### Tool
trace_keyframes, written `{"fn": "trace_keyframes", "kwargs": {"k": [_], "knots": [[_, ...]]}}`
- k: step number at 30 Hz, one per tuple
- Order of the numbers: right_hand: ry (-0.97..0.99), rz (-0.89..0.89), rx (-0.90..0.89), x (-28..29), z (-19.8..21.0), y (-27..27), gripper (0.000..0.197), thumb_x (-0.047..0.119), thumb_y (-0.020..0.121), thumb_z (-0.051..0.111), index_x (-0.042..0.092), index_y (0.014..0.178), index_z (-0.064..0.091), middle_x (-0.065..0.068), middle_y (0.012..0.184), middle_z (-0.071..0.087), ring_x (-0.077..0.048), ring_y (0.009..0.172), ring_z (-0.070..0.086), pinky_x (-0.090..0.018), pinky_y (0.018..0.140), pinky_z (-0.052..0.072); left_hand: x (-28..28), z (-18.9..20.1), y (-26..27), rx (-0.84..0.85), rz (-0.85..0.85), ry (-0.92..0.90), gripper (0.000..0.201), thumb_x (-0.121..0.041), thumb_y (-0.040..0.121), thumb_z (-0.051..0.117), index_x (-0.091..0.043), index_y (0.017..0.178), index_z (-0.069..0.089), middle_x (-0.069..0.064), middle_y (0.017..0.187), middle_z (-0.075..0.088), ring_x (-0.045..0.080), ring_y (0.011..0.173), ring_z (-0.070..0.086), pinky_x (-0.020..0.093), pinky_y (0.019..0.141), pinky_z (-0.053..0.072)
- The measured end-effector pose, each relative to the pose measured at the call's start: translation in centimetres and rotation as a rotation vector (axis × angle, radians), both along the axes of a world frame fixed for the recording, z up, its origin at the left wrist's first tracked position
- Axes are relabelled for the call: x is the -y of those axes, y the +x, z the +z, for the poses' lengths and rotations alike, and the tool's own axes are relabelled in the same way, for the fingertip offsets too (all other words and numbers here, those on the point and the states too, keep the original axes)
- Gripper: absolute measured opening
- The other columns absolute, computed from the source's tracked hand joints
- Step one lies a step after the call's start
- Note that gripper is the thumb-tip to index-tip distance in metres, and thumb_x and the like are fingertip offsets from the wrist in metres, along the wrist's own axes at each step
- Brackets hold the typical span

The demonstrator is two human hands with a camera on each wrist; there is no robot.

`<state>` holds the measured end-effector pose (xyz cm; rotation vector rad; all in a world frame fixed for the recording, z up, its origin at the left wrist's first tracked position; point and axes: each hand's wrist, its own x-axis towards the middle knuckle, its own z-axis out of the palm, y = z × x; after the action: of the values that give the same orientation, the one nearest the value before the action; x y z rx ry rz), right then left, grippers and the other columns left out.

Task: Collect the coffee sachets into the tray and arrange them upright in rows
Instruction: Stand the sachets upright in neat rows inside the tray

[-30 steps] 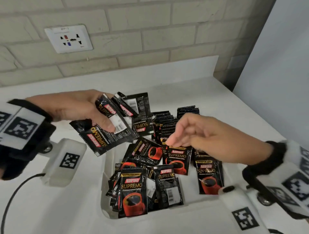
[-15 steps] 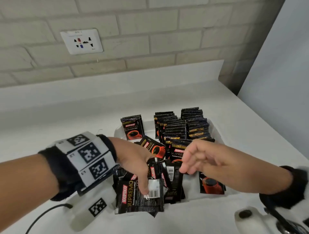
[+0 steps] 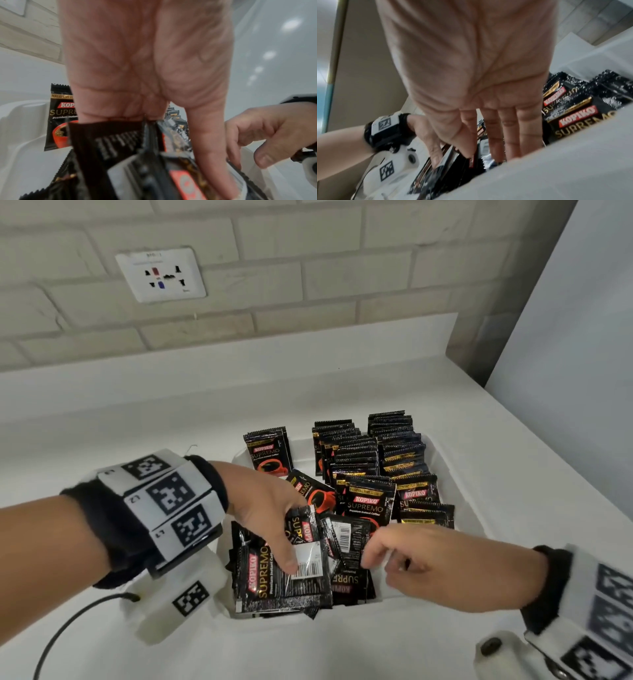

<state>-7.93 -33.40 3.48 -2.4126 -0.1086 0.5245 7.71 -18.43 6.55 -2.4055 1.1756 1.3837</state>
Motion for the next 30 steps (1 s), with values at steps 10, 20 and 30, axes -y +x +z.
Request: {"fn": "trace_keyframes", "kwargs": {"k": [10, 20, 30], "knots": [[0.139, -0.175, -0.001, -2.3, -0.6, 1.4, 0.022, 0.036, 0.089, 0.054, 0.033, 0.110, 0.047, 0.016, 0.099, 0.056, 0.001, 0.074, 0.053, -0.017, 0.073, 0.046, -1.0, -0.6, 0.5, 0.088, 0.111, -0.185, 0.068, -0.029, 0.073, 0.078, -0.024, 0.130, 0.040, -0.005, 0.122, 0.056, 0.014, 0.108, 0.057, 0.029, 0.095, 0.047], [0.367, -0.342, -0.010, -2.5, -1.8, 2.3, 0.035, 0.036, 0.083, 0.061, 0.034, 0.112, 0.041, 0.009, 0.096, 0.062, 0.001, 0.072, 0.056, -0.024, 0.078, 0.049, -3.6, -0.4, 1.3, -0.115, 0.245, -0.255, 0.039, -0.017, 0.071, 0.080, -0.023, 0.103, 0.060, -0.007, 0.094, 0.073, 0.009, 0.086, 0.070, 0.026, 0.081, 0.055], [0.651, -0.480, 0.185, -0.7, -0.5, 1.2, 0.038, 0.037, 0.072, 0.062, 0.032, 0.107, 0.047, 0.006, 0.101, 0.065, -0.010, 0.085, 0.066, -0.021, 0.073, 0.053, -6.1, 3.8, 3.0, -0.329, 0.462, -0.520, 0.031, -0.033, 0.051, 0.090, -0.020, 0.076, 0.077, 0.012, 0.087, 0.075, 0.028, 0.080, 0.072, 0.028, 0.065, 0.058]]}}
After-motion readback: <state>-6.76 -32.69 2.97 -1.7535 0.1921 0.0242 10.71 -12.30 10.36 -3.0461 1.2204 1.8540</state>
